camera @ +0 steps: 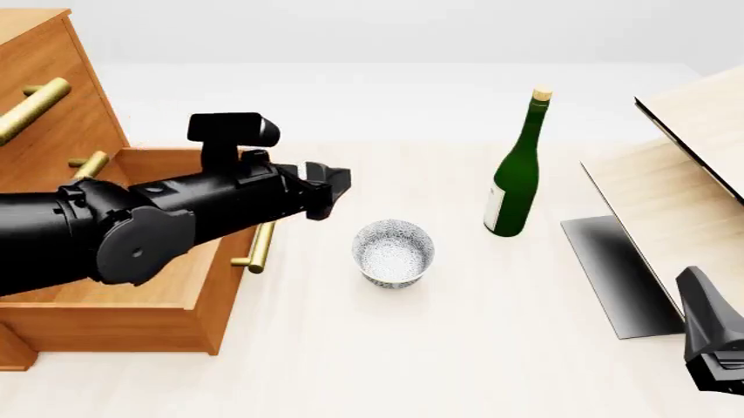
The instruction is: Put the bowl in the bottom drawer of the cabinet and close it.
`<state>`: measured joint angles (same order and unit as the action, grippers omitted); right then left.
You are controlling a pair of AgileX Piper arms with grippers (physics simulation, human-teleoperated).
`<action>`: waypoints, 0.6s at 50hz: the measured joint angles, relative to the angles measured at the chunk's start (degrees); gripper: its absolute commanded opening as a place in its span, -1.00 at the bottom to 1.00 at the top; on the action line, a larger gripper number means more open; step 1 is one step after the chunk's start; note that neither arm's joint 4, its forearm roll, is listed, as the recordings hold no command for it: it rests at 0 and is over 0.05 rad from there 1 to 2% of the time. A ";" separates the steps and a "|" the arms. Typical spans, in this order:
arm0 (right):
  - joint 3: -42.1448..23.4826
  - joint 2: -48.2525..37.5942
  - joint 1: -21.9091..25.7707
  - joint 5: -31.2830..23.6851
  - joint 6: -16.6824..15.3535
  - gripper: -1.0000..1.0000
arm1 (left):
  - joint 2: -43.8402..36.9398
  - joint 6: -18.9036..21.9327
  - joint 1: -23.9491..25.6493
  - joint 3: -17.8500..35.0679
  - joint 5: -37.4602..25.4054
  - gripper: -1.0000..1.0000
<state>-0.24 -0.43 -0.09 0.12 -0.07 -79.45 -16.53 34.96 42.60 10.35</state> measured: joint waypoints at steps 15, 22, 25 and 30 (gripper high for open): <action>0.00 0.00 0.00 0.00 0.00 1.00 | -6.07 -1.68 -0.59 3.03 0.99 1.00; 0.00 0.00 0.00 0.00 0.00 1.00 | -8.74 -2.52 -0.52 4.34 1.13 1.00; 0.00 0.00 0.00 0.00 0.00 1.00 | -9.72 -2.81 -0.47 4.81 1.15 1.00; 0.00 0.00 0.00 0.00 0.00 1.00 | -11.19 -3.35 -0.38 5.49 1.20 1.00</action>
<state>-0.24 -0.43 -0.09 0.12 -0.07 -90.64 -19.88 34.58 48.09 11.55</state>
